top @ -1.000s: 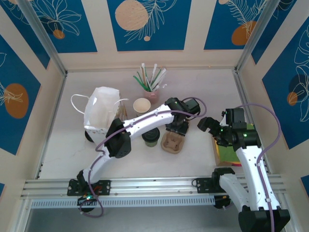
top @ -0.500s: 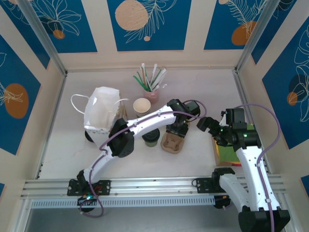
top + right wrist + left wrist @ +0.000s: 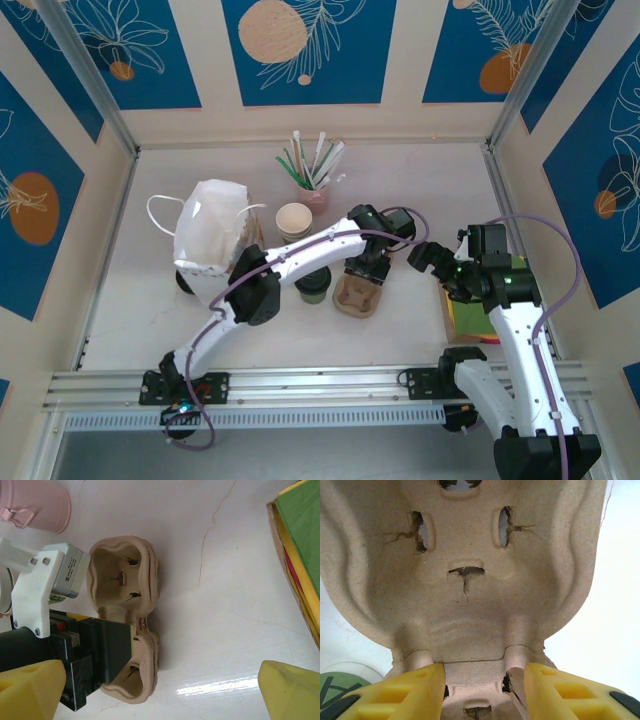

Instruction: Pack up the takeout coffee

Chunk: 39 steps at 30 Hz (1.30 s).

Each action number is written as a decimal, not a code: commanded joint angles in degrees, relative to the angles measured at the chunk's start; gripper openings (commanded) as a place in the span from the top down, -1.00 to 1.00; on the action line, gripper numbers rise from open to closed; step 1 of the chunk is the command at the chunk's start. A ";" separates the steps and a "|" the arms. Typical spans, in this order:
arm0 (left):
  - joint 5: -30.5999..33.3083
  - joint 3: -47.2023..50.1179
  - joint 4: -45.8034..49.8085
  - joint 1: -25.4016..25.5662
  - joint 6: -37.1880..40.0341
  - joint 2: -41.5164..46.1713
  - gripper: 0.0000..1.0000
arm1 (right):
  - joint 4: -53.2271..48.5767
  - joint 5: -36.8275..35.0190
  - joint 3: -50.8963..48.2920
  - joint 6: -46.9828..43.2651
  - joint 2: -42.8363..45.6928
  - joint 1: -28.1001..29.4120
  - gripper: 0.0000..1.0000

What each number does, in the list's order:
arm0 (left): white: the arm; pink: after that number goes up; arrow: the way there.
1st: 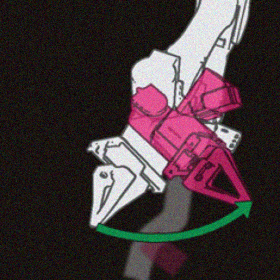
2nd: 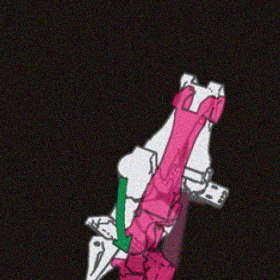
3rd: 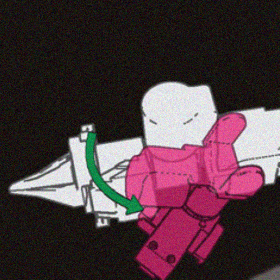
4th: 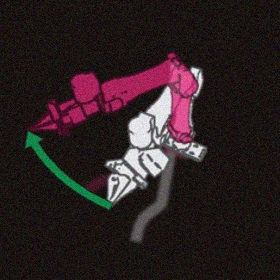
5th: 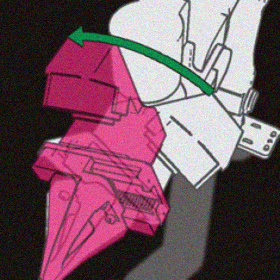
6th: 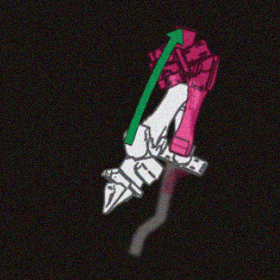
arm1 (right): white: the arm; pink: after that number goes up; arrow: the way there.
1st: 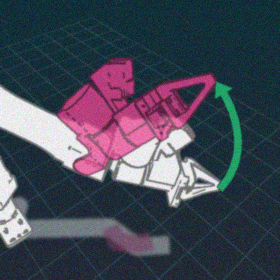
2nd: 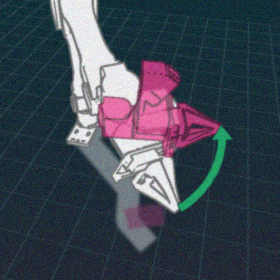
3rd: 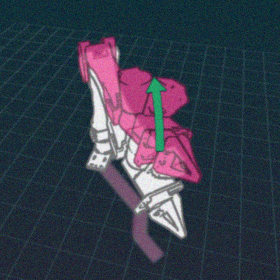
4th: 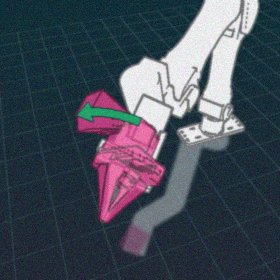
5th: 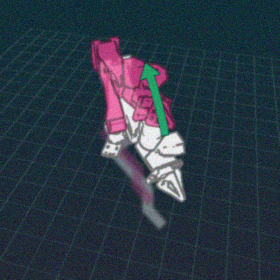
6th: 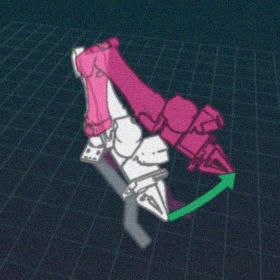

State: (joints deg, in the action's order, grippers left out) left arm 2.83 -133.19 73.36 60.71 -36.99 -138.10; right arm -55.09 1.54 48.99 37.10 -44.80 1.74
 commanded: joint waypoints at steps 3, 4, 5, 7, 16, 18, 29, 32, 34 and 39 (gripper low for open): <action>1.59 -1.89 3.28 -0.41 0.78 -1.17 0.09 | -0.09 0.93 -0.74 -0.27 0.51 0.03 -0.98; 2.01 -2.07 3.45 -0.33 0.72 -0.88 0.10 | -0.04 0.92 -0.80 -0.26 0.50 0.02 -0.98; 2.53 -2.32 3.61 -0.33 0.61 -0.54 0.09 | -0.03 0.92 -0.82 -0.27 0.50 0.02 -0.98; 3.34 -2.33 3.59 -0.33 0.29 0.06 0.09 | -0.06 0.92 -0.83 -0.26 0.50 0.03 -0.98; 3.03 -2.18 3.32 -0.33 0.43 -0.95 0.08 | -0.10 0.88 -0.67 -0.25 0.50 0.02 -0.98; 2.41 -2.17 3.28 -0.33 0.53 -1.51 0.08 | -0.20 0.84 -0.71 -0.26 0.50 0.02 -0.98; 0.41 -1.90 2.27 -0.41 0.52 -2.96 0.16 | -0.29 0.93 -0.65 -0.27 0.50 0.01 -0.98; 0.93 -1.90 2.08 -0.41 0.52 -2.38 0.20 | -0.33 0.84 -0.69 -0.27 0.51 0.02 -0.98; 1.12 -1.99 1.96 -0.56 0.34 -1.94 0.25 | -0.20 0.90 -0.68 -0.27 0.50 -0.01 -0.98; 0.86 -1.99 1.52 -0.86 -0.07 -0.47 0.34 | -0.41 1.61 -0.56 -0.19 0.50 0.10 -0.98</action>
State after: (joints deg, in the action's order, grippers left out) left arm 4.49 -134.02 74.48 60.42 -37.04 -139.65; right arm -54.92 1.56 48.95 37.10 -44.80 1.74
